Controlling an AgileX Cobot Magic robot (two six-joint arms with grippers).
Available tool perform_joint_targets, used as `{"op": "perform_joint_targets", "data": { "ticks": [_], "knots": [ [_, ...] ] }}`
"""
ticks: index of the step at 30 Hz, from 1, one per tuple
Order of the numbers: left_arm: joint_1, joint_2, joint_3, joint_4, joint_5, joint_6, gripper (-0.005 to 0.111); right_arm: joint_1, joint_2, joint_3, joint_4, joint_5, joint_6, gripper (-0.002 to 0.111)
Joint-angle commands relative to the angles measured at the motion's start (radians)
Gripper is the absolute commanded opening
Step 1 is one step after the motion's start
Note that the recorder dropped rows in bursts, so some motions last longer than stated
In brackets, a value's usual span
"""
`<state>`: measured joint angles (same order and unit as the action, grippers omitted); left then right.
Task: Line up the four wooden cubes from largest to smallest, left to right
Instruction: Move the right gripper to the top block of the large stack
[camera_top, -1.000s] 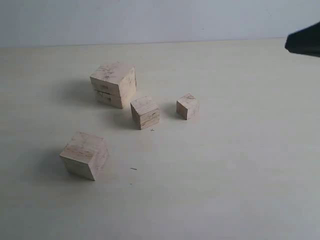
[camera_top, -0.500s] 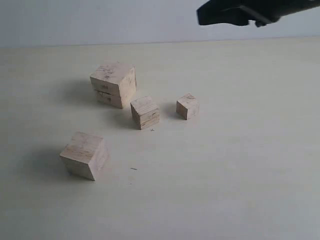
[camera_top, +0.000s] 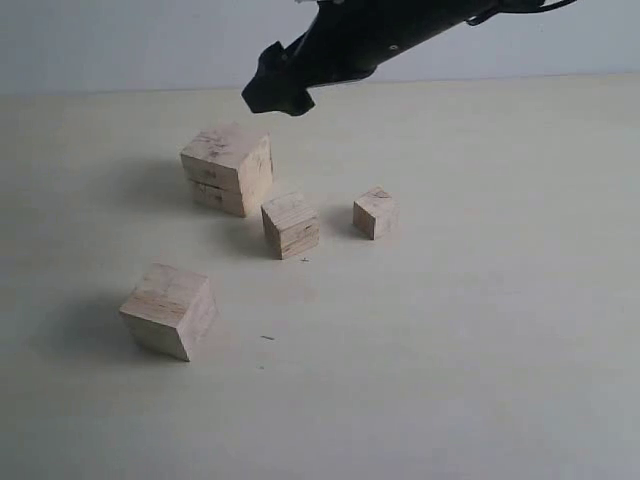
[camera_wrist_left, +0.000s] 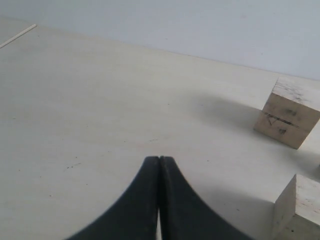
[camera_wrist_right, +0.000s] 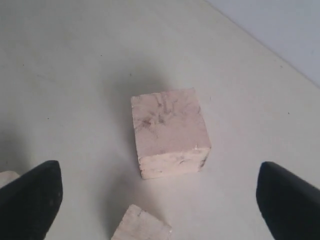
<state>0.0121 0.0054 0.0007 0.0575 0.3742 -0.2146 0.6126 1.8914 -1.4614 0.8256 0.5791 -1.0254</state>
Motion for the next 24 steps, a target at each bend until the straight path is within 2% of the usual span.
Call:
{"op": "perform_joint_targets", "data": {
  "ticks": [1, 7, 10, 19, 24],
  "knots": [
    [-0.005, -0.005, -0.001, -0.001, -0.005, -0.004, 0.000, 0.028, 0.079, -0.097, -0.016, -0.018, -0.028, 0.102],
    [-0.005, -0.005, -0.001, -0.001, -0.005, -0.004, 0.000, 0.037, 0.214, -0.205, -0.014, -0.028, -0.035, 0.102],
    [-0.005, -0.005, -0.001, -0.001, -0.005, -0.004, 0.000, 0.069, 0.277, -0.230, -0.014, -0.040, -0.193, 0.102],
    [-0.005, -0.005, -0.001, -0.001, -0.005, -0.004, 0.000, 0.074, 0.359, -0.233, 0.050, -0.216, -0.260, 0.102],
    [-0.005, -0.005, -0.001, -0.001, -0.005, -0.004, 0.000, 0.074, 0.398, -0.262, 0.073, -0.157, -0.284, 0.102]
  ]
}}
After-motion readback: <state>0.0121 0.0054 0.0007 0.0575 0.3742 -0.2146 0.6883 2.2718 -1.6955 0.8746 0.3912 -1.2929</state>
